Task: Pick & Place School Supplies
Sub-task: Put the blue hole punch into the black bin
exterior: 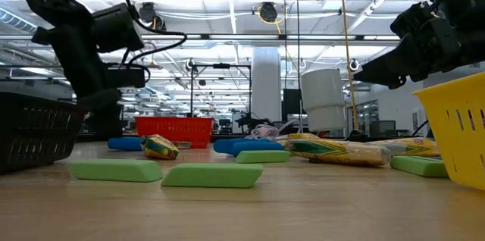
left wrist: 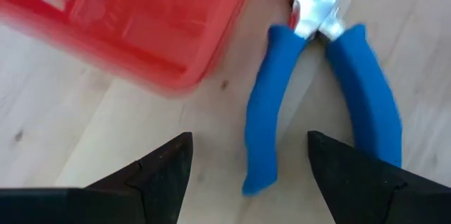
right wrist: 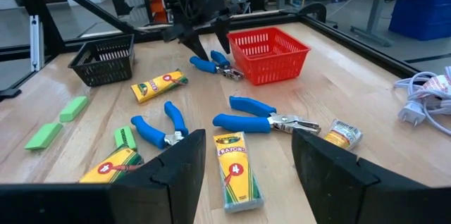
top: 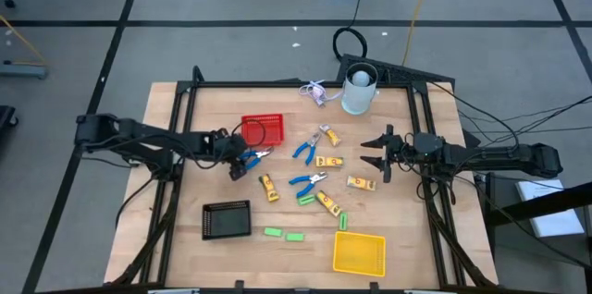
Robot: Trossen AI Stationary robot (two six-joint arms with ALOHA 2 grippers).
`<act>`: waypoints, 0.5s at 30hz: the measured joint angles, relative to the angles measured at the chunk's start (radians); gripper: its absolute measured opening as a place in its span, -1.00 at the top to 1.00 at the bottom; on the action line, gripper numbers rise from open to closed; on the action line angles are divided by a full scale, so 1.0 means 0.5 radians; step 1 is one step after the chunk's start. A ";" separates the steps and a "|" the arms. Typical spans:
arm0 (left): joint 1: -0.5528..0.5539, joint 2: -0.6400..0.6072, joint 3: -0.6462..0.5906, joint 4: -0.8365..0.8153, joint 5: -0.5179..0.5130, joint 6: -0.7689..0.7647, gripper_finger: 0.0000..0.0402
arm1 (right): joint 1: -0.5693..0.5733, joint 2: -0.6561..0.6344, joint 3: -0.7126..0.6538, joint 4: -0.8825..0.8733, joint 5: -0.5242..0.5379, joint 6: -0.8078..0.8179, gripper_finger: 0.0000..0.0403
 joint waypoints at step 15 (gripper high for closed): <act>-0.007 0.092 0.002 0.119 0.029 0.008 0.30 | 0.001 0.000 0.000 -0.002 0.000 0.005 0.00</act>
